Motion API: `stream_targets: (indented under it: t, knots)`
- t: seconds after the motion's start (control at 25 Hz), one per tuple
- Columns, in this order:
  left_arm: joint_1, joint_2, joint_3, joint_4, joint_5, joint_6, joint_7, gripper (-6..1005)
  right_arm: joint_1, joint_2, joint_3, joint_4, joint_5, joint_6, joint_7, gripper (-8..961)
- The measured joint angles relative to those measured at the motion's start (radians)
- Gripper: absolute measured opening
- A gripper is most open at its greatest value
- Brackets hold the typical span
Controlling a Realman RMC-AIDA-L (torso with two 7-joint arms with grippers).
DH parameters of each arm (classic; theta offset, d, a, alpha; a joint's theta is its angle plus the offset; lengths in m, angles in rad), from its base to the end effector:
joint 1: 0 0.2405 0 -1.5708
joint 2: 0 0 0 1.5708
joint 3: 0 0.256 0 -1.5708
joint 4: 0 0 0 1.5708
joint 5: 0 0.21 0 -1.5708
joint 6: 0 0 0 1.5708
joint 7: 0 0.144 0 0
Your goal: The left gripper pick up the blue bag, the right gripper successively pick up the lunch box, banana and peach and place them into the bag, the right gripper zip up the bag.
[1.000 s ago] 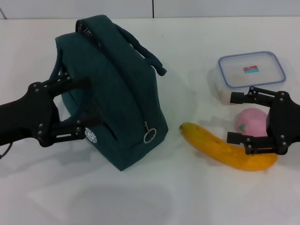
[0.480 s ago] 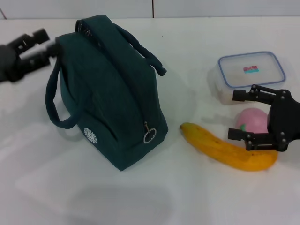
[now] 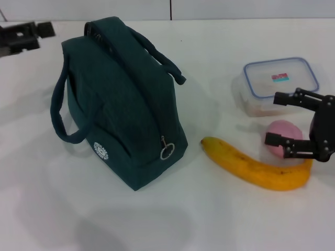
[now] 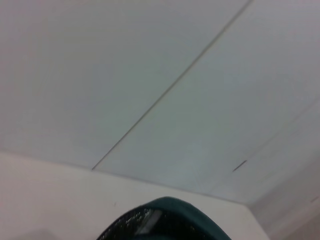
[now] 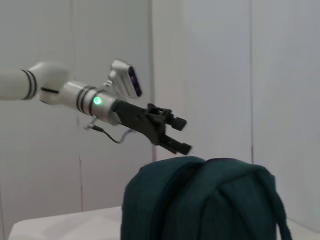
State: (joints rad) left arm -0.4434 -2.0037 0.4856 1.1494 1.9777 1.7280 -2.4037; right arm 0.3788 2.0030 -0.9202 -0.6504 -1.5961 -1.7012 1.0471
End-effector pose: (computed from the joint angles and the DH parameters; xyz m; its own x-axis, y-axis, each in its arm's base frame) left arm -0.2622 0.3289 0.1429 0.2686 0.7027 0.6588 0.9135 -0.4027 0.0571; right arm 0.2635 0.2946 0.0276 0.7758 0.0028 -0.6309 -0.2022 -0.9461 -0.2529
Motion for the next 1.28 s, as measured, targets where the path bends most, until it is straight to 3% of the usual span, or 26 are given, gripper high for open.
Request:
stream_targets:
  t: [0.24,0.52,0.72,0.76,0.84,1.28]
  knots:
    - [0.018,0.028,0.077,0.125,-0.004,0.092,-0.271,892,-0.002,-0.002,0.039,0.014,0.002,-0.006,-0.003,857]
    - [-0.016,0.029,0.162,0.129,0.002,0.13,-0.413,891,0.0,-0.01,0.04,0.016,0.002,-0.007,-0.014,857]
    - [-0.04,0.029,0.172,0.126,0.033,0.128,-0.434,892,0.001,-0.012,0.04,0.016,0.002,-0.007,-0.019,857]
    - [-0.076,0.025,0.173,0.118,0.116,0.127,-0.447,892,0.0,-0.013,0.04,0.016,0.002,-0.007,-0.022,857]
    - [-0.102,0.022,0.178,0.095,0.152,0.127,-0.45,891,-0.001,-0.012,0.04,0.016,0.003,-0.008,-0.026,857]
    - [-0.177,0.018,0.198,-0.004,0.259,0.098,-0.455,891,-0.001,-0.011,0.041,0.018,0.005,-0.019,-0.029,858]
